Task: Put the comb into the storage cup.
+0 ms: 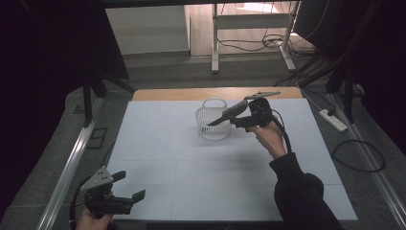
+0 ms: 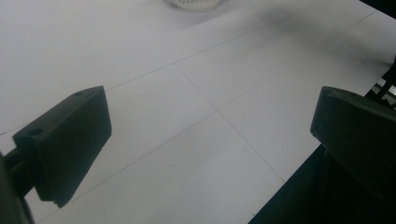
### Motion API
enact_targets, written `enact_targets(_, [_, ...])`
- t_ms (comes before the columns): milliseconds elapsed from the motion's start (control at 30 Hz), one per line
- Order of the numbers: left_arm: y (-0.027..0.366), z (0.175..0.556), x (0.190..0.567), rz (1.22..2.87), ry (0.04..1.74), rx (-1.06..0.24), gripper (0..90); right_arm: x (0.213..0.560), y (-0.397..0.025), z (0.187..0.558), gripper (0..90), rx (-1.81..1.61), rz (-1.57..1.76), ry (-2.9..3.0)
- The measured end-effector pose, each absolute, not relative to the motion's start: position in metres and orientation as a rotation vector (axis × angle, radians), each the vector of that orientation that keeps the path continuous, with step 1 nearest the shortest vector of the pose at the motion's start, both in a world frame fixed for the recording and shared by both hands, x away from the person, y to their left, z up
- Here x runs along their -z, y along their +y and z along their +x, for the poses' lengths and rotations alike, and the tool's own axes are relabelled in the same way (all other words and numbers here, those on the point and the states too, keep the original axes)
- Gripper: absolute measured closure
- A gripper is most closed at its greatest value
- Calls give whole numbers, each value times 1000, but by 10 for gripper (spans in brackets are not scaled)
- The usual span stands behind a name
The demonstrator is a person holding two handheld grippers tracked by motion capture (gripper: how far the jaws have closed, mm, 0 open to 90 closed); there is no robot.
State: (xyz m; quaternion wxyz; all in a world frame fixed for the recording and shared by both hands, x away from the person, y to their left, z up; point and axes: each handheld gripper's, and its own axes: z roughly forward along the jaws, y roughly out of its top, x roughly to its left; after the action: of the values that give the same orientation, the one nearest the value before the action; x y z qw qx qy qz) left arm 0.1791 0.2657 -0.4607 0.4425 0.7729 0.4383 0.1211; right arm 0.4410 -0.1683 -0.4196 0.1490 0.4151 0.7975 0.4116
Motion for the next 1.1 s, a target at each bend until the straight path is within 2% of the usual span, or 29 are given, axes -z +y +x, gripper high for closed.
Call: enact_targets(1100, [264, 178, 460, 1931, 1089, -326, 0, 416, -176, 401, 0, -1137, 1060, 2362])
